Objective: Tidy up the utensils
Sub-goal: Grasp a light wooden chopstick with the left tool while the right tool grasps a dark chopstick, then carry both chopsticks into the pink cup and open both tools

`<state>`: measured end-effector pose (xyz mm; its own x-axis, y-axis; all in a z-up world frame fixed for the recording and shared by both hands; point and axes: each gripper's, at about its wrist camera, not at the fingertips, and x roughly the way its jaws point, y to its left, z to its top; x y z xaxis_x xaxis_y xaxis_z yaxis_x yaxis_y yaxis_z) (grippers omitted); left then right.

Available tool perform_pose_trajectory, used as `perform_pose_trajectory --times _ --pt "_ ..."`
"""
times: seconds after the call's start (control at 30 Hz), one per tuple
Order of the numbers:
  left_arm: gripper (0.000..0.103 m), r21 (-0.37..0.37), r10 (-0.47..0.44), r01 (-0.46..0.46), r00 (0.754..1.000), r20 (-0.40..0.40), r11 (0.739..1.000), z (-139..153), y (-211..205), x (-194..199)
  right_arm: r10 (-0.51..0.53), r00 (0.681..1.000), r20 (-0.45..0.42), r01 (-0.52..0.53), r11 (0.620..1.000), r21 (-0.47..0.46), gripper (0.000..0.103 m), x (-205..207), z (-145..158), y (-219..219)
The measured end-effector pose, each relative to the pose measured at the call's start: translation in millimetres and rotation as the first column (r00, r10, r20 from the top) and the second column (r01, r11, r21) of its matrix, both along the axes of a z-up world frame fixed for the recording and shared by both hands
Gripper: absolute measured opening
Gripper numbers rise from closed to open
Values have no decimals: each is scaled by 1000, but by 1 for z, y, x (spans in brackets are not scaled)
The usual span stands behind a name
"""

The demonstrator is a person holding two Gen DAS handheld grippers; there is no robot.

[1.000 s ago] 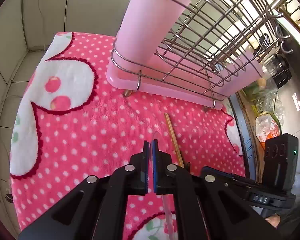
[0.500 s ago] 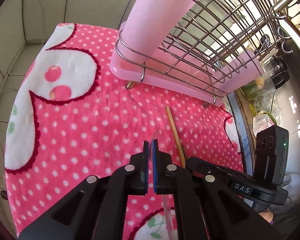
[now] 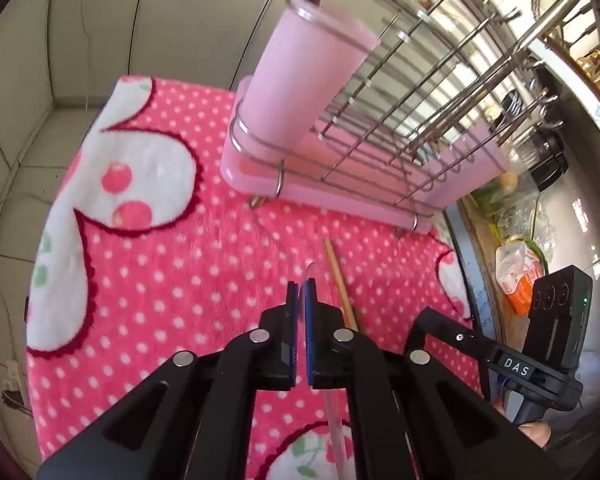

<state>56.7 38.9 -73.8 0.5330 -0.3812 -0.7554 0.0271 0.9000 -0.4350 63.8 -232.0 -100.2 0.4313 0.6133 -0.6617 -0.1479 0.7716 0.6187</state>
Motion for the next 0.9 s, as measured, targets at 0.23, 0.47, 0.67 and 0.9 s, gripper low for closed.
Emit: perform_pose_trajectory --times 0.23,0.47,0.67,0.9 --pt "2 27 28 -32 987 159 999 47 9 -9 -53 984 171 54 999 3 1 -9 48 -21" --pt "2 55 68 -92 938 340 994 111 18 -16 -93 928 362 96 995 9 1 -11 112 -39" --pt "2 52 101 -142 878 468 989 160 22 -14 -147 817 558 171 985 9 1 -4 178 -51" --pt "2 59 129 -196 815 565 979 196 22 4 -191 667 720 276 961 0 1 17 222 -57"
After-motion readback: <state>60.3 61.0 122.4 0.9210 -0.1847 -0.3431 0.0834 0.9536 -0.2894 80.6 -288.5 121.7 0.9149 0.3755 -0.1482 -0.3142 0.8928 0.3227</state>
